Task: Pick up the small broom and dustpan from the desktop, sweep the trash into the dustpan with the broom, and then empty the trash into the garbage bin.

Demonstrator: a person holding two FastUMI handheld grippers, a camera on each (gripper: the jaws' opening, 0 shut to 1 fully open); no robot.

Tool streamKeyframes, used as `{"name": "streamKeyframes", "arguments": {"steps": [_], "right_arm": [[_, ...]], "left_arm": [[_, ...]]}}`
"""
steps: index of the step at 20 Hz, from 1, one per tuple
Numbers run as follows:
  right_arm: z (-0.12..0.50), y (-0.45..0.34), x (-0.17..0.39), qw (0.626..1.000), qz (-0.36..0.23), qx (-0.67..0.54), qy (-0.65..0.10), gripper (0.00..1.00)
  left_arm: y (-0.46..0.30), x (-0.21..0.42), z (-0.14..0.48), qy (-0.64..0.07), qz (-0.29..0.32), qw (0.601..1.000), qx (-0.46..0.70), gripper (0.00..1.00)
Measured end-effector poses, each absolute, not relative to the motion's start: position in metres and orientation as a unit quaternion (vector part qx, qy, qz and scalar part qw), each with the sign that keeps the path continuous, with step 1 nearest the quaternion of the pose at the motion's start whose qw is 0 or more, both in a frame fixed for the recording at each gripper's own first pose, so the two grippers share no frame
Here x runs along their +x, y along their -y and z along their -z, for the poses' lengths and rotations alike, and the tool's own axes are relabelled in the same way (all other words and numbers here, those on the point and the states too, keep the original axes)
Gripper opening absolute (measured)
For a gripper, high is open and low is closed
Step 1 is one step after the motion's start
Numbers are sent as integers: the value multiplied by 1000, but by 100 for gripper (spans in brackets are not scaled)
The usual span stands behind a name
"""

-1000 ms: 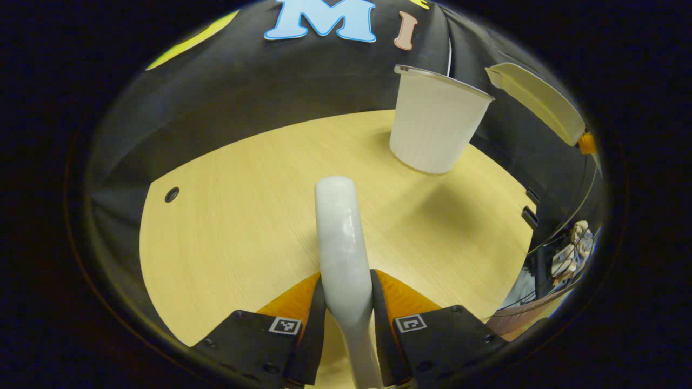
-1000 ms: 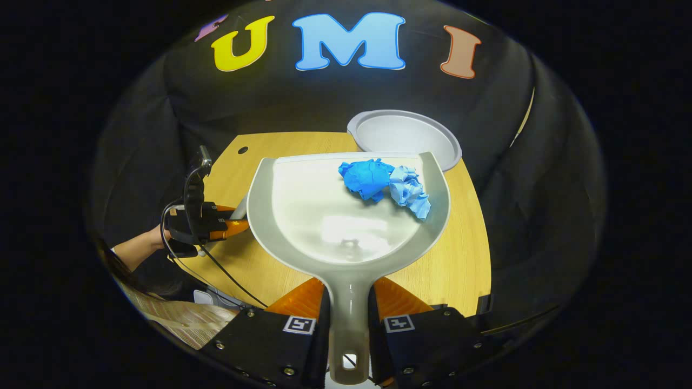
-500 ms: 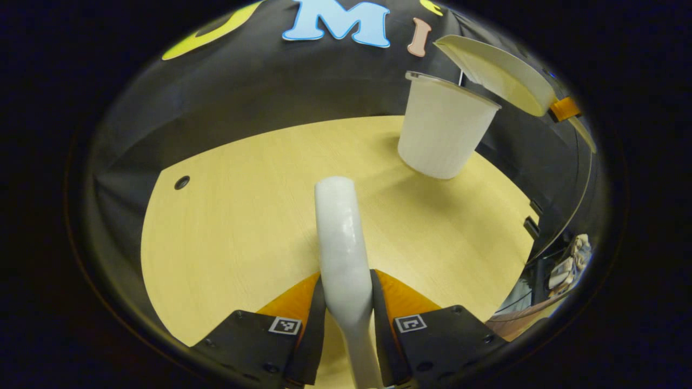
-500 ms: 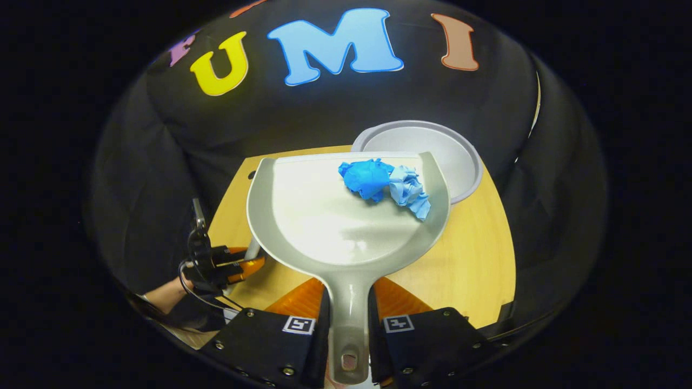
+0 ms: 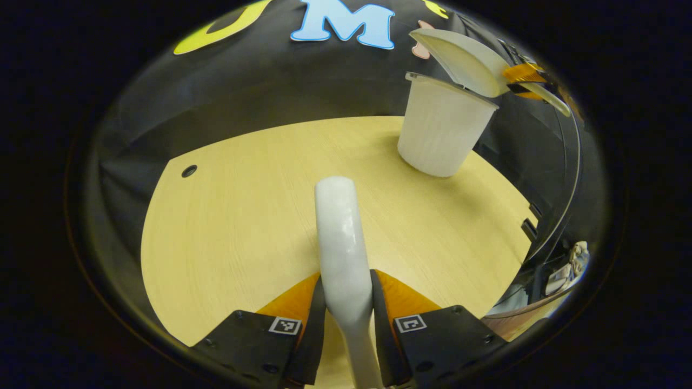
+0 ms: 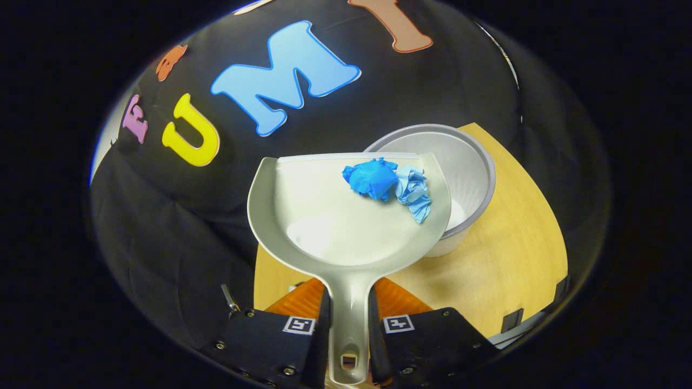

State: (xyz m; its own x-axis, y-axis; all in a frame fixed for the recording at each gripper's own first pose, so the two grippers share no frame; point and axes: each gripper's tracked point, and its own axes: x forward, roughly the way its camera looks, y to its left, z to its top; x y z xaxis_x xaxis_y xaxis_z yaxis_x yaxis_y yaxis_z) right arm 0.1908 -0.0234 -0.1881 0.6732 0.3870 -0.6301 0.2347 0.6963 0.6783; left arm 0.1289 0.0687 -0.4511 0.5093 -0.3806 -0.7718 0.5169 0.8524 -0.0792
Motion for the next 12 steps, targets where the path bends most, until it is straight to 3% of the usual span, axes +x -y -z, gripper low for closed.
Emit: {"name": "streamKeyframes", "arguments": {"steps": [7,9,11,12], "right_arm": [[172,26,197,782,-61,510,-353,31],[166,28,201,753,-69,564,-332,31],[158,26,204,719,-82,618,-306,31],[153,28,205,700,-90,646,-291,31]], "left_arm": [[-56,117,453,-428,254,863,84,49],[-50,114,450,-427,255,863,83,51],[-46,110,449,-429,255,863,80,46],[-44,108,450,-431,254,862,79,51]]}}
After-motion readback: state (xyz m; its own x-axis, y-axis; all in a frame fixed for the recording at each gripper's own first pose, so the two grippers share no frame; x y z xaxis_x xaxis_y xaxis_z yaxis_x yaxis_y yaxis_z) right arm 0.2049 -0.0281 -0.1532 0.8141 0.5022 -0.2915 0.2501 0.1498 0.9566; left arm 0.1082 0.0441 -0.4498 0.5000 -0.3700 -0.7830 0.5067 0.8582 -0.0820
